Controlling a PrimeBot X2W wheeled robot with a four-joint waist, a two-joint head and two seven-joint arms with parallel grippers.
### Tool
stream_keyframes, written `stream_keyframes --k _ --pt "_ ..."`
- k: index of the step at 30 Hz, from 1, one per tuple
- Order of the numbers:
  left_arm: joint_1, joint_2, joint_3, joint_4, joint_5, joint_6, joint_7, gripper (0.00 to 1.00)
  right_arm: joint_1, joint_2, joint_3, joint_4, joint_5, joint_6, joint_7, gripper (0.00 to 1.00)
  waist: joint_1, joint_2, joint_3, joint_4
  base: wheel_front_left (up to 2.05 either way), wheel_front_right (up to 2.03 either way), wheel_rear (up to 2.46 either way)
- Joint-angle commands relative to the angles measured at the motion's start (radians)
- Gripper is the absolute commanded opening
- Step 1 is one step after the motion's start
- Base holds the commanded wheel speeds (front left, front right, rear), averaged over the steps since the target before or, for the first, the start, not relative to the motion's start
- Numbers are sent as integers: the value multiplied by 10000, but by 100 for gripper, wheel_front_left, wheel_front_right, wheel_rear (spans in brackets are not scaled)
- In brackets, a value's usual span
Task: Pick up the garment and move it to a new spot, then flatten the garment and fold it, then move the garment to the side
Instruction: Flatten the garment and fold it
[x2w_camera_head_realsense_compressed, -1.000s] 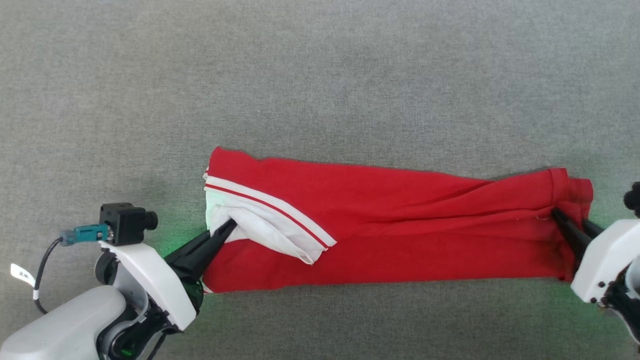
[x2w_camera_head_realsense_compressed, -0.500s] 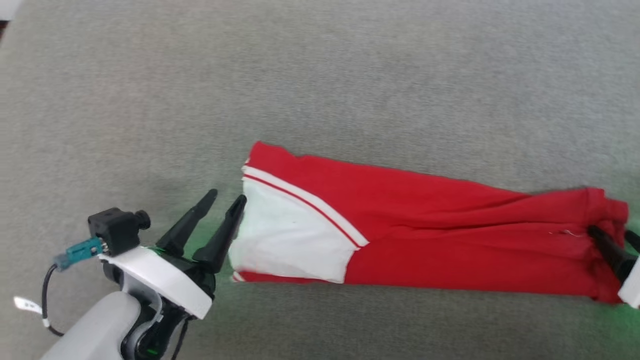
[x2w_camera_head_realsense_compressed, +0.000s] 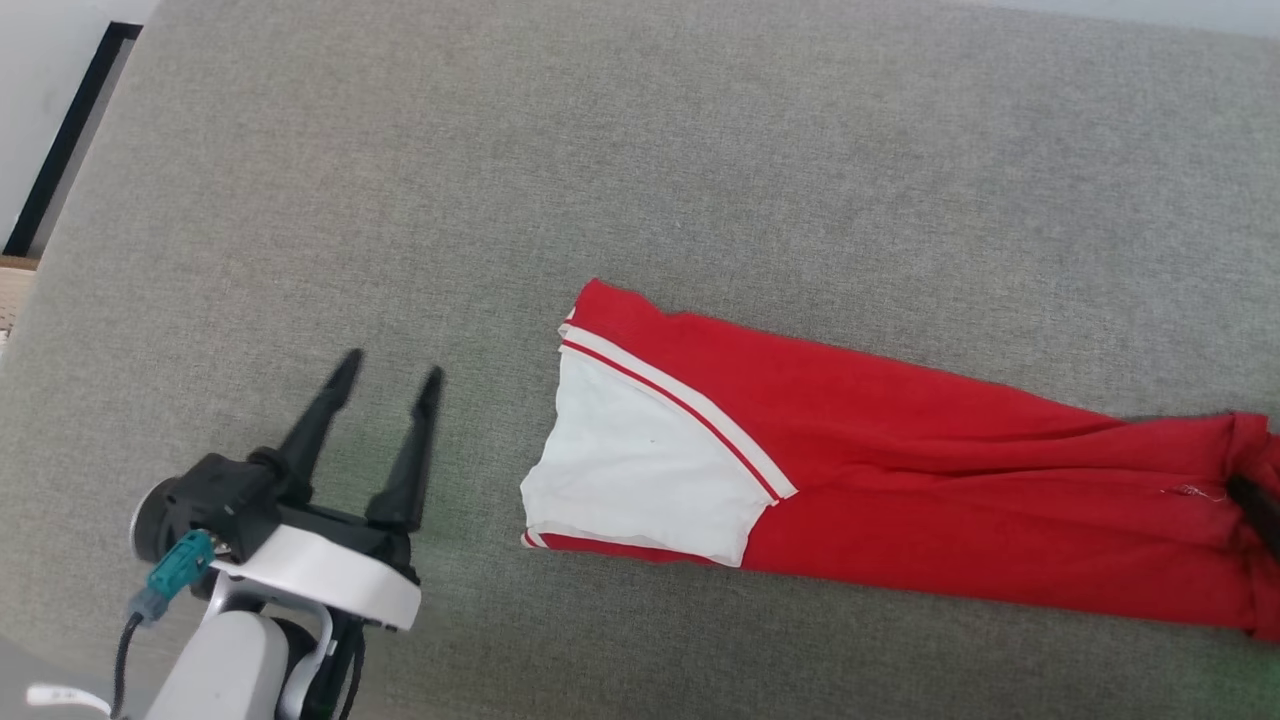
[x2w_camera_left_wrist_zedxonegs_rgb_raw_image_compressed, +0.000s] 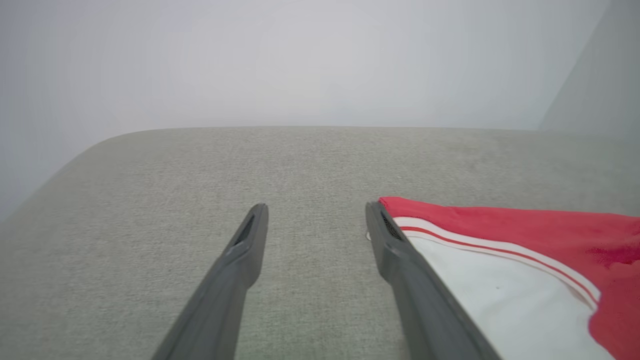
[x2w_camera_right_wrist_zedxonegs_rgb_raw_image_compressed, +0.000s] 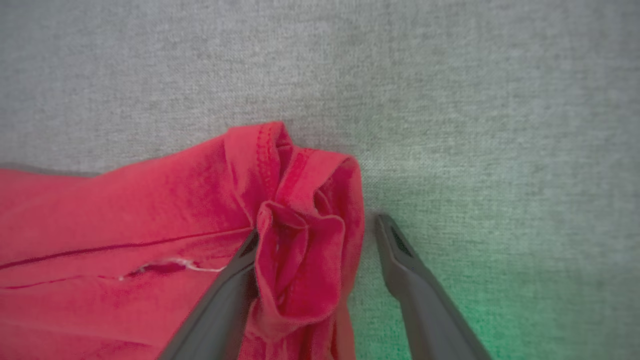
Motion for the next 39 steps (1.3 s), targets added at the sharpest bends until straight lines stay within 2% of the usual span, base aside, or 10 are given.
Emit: stream_keyframes --k 1,2,5,11,19,23,30,34,39 --pt "112 -194 119 -42 175 12 -51 100 206 512 396 761 -112 -8 384 100 0 -1 6 2 0 0 0" --pt "160 -283 265 -32 365 14 -51 100 211 519 420 798 -140 -8 426 63 0 -1 8 4 0 0 0" --pt "217 -405 321 0 410 18 -51 100 153 539 478 835 -187 -8 451 2 0 -1 17 -43 0 0 0" --pt "360 -355 575 -24 398 20 -51 100 -113 337 152 745 -232 -44 115 0 0 -1 41 -324 0 0 0" --pt "363 -285 765 -217 448 20 -52 100 -845 -363 -911 568 -352 -39 -496 0 0 -1 168 -917 0 0 0" --pt "218 -103 670 -363 346 20 -52 100 -1249 -955 -1686 693 -587 -28 -699 0 0 -1 248 -1190 0 0 0" --pt "266 -106 895 -501 283 20 -52 100 -1862 -1783 -3097 1328 -1310 -18 -1085 0 0 -1 207 -1443 0 0 0" --pt "367 -122 936 -430 373 20 -52 100 -2029 -1709 -2918 1416 -1273 -15 -1015 0 0 -1 90 -1497 0 0 0" --pt "513 -209 901 -345 450 20 -52 100 -1396 -1547 -1461 500 -894 -10 -538 0 0 -1 -94 -1482 0 0 0"
